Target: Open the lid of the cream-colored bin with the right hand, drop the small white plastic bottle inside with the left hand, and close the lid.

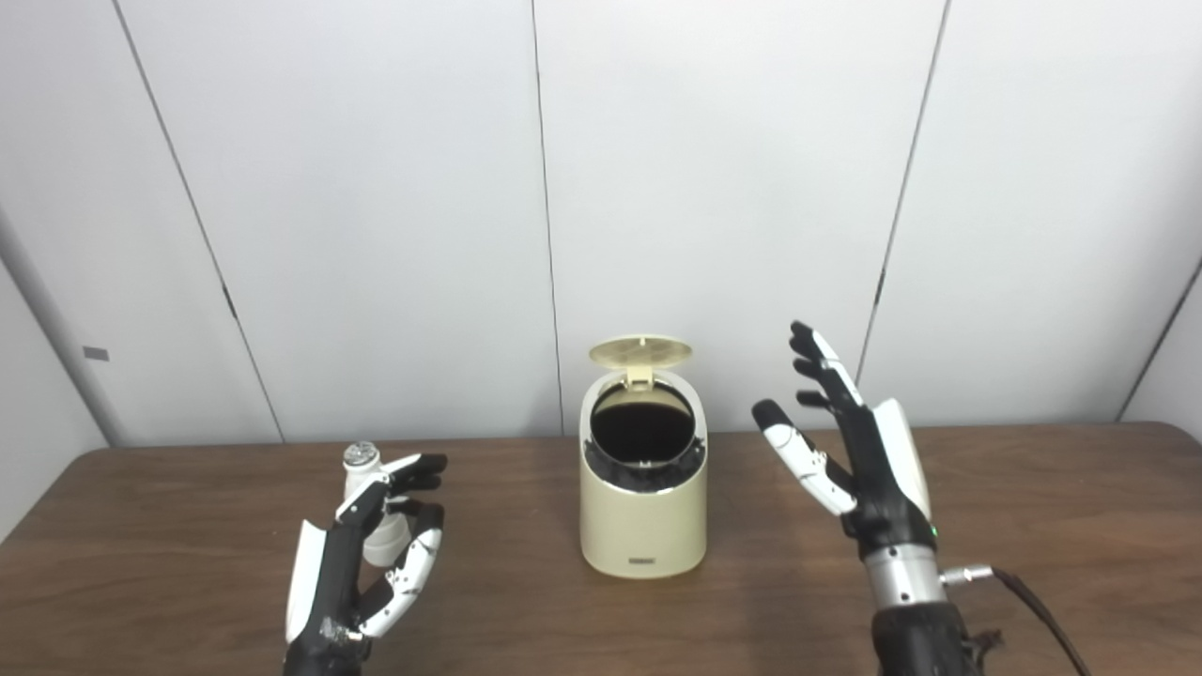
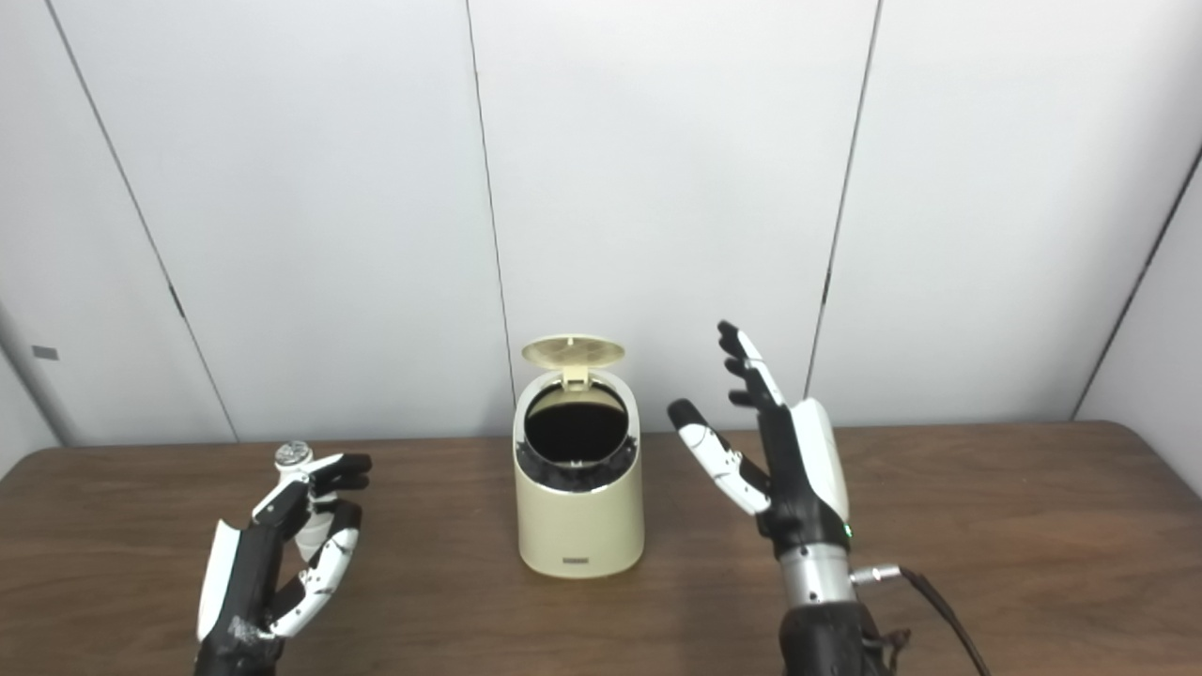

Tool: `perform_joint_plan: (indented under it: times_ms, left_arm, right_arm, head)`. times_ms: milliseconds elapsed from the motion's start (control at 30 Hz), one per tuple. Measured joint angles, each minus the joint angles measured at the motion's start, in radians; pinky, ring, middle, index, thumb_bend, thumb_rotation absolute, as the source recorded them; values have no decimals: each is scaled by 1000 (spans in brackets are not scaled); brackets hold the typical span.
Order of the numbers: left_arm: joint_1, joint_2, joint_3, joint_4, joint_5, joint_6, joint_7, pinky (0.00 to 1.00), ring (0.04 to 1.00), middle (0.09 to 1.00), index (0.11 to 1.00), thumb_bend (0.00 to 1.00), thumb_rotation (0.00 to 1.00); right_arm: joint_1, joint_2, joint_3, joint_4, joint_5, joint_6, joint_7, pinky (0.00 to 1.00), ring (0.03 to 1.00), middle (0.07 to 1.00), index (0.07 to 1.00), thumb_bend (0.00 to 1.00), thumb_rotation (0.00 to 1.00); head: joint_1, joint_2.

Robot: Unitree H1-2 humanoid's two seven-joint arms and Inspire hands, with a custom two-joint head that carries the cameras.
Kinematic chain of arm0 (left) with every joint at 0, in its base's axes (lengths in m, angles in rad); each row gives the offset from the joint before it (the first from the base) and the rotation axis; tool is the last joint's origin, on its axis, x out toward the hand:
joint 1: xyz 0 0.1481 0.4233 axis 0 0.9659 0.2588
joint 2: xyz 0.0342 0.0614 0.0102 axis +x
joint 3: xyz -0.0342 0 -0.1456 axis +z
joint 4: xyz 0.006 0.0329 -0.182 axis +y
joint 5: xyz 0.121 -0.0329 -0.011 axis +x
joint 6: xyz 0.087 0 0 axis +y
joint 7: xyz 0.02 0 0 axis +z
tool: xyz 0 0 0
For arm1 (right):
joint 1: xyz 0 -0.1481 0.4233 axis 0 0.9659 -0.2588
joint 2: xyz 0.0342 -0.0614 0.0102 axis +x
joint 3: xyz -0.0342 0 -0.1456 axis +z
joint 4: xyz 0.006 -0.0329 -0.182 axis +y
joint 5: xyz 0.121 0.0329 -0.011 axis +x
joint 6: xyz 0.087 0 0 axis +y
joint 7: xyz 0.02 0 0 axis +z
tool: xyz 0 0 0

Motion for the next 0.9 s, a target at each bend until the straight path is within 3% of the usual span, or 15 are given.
perform_joint_plan:
  times_ms: [133, 233, 367, 433, 667, 833, 900]
  left_arm:
    - [0, 1, -1, 3, 1, 0, 3, 580, 695, 732, 722, 252, 458]
    - [-3, 4, -4, 8, 0, 0, 5, 579, 694, 732, 719, 254, 453]
    - [-4, 11, -6, 10, -11, 0, 5, 590, 704, 742, 722, 260, 452]
    - [-5, 16, -7, 15, -17, 0, 6, 591, 706, 744, 724, 261, 452]
    - [-5, 20, -6, 24, -74, 0, -10, 647, 740, 763, 745, 276, 440]
    - [-18, 10, 33, -134, -161, 7, -43, 646, 732, 761, 750, 289, 444]
    - [-35, 11, 56, -197, -188, 39, -53, 641, 731, 761, 750, 274, 446]
  right_arm:
    - [52, -1, -18, -10, -7, -46, -39, 486, 609, 677, 661, 272, 291]
    - [75, -8, -25, 17, -4, -135, -73, 438, 574, 668, 665, 267, 178]
    - [89, -24, -27, 101, 3, -282, -117, 504, 643, 686, 669, 273, 195]
    - [100, -23, -32, 133, 9, -314, -127, 486, 633, 674, 673, 276, 186]
    - [103, -23, -59, 171, 12, -345, -145, 549, 680, 707, 674, 288, 209]
    - [95, -26, -67, 205, 24, -348, -147, 509, 649, 699, 675, 290, 228]
    - [94, -27, -68, 208, 24, -348, -147, 472, 621, 690, 677, 283, 223]
  head:
    - [0, -3]
    - [0, -9]
    - [-12, -17]
    - [-8, -21]
    - [5, -32]
    - [14, -32]
    - [20, -34]
